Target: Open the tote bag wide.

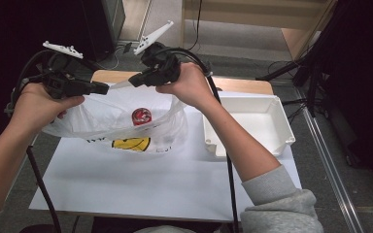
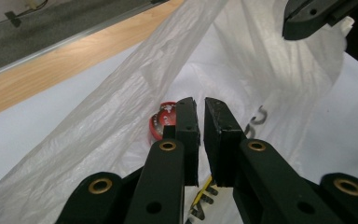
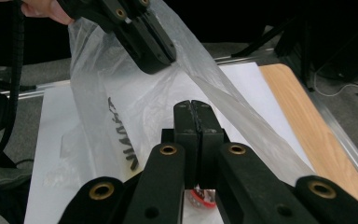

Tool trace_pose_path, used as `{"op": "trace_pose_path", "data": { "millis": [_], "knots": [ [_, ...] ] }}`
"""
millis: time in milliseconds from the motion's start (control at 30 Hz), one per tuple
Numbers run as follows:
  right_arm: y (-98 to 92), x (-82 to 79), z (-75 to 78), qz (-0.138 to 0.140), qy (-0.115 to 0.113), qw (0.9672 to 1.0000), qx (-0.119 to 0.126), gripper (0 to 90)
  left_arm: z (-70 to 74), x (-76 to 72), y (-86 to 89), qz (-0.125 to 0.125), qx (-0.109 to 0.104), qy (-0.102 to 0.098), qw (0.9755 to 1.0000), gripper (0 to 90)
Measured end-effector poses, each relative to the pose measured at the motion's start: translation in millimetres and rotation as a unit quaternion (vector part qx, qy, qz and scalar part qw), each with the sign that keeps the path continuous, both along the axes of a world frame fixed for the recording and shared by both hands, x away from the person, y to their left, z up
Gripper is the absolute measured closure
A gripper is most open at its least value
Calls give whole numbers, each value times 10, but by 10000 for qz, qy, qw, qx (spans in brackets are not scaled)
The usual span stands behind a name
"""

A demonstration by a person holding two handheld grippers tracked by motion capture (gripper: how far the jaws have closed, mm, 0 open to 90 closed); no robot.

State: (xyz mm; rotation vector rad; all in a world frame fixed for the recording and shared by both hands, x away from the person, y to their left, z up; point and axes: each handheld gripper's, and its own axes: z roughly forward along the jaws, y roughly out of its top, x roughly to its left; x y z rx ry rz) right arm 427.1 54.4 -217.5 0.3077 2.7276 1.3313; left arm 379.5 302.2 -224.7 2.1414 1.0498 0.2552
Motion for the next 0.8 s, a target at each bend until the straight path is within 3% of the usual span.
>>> {"op": "trace_pose_path", "data": {
  "millis": [133, 333, 533, 800],
  "knots": [
    [160, 71, -135, 84, 0, 9999, -74, 900, -103, 72, 47, 170, -64, 53, 9998, 855],
    [276, 206, -390, -33, 170, 9995, -250, 900, -243, 144, 62, 289, -100, 65, 9995, 857],
    [339, 286, -546, -122, 139, 9990, -401, 900, -378, 246, 17, 430, 19, 34, 9991, 857],
    [309, 345, -764, -300, 259, 9986, -337, 900, -521, 308, 47, 616, 116, -78, 9980, 855]
  ]
}}
